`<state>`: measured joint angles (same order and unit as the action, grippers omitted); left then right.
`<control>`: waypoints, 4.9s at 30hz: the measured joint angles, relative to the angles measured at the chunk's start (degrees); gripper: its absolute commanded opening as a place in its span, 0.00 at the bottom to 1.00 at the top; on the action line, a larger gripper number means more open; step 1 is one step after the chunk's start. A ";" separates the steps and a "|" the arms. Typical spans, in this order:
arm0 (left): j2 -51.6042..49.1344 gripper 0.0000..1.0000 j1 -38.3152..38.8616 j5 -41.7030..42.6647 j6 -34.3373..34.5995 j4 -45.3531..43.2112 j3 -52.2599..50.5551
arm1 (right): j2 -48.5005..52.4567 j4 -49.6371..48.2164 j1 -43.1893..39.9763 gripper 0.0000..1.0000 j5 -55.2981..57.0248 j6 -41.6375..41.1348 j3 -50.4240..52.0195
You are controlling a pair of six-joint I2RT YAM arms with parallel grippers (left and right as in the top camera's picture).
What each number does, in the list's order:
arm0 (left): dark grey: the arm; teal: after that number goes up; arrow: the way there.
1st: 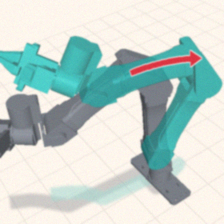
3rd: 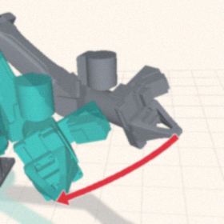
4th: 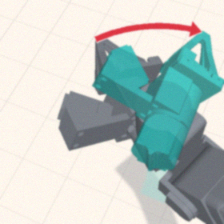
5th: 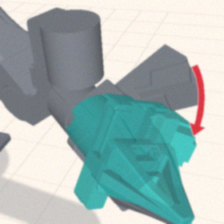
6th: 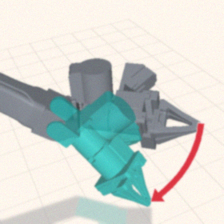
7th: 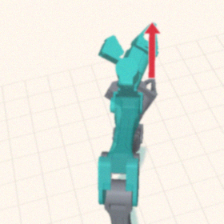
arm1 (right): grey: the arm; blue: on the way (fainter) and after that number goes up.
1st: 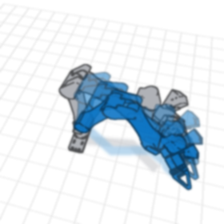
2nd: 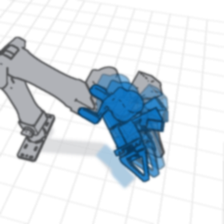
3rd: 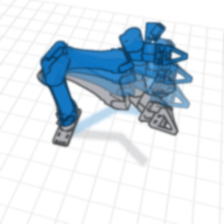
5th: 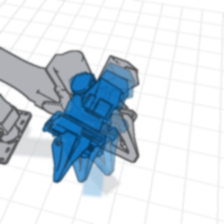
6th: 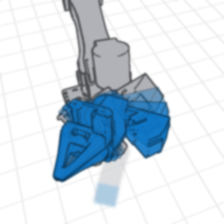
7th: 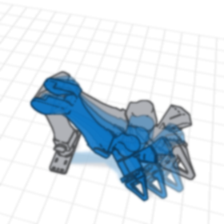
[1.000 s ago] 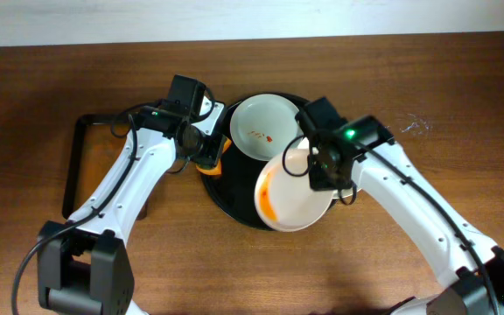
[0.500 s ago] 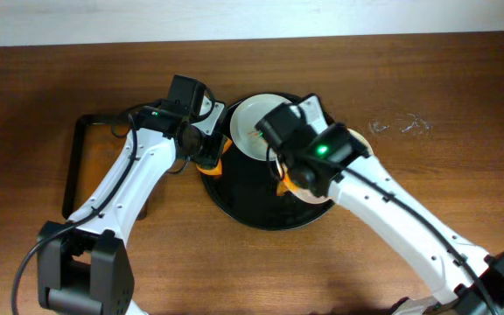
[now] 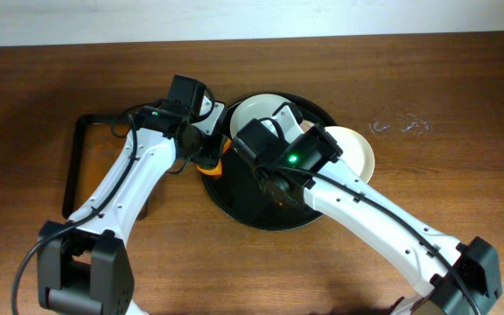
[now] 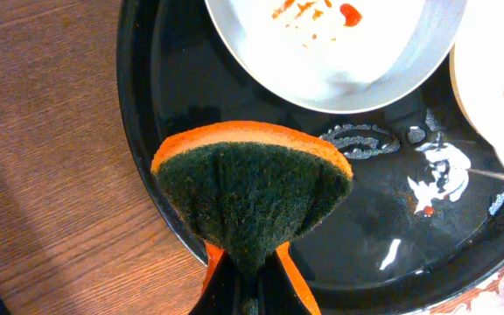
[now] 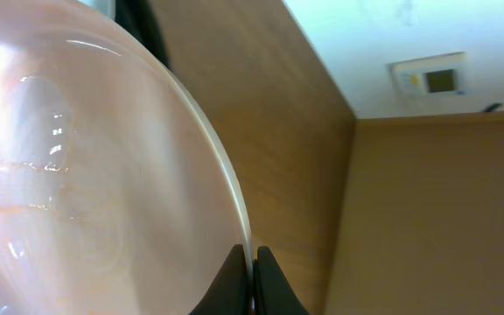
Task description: Clean dirty plates on tray and stack at the side
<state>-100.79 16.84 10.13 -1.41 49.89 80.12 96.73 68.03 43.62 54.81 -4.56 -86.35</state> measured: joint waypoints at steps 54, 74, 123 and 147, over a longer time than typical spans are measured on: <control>0.00 0.00 0.00 0.02 -0.02 1.42 0.00 | 10.25 -5.53 -65.46 0.73 -65.55 -2.36 -0.13; 0.00 0.00 0.00 0.02 0.00 1.55 0.00 | 9.94 -21.64 -50.62 0.04 -69.29 -1.88 14.91; -17.29 0.00 24.00 20.46 31.28 -29.59 0.00 | 9.94 -11.76 -45.46 0.04 -69.26 -4.50 15.39; -18.40 0.00 19.41 -1.27 24.06 -20.28 1.44 | 9.94 -11.08 -45.16 0.04 -70.55 -4.70 15.39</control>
<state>-119.20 36.25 8.86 22.65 29.61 81.56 106.67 56.95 -1.54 -15.75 -9.26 -70.96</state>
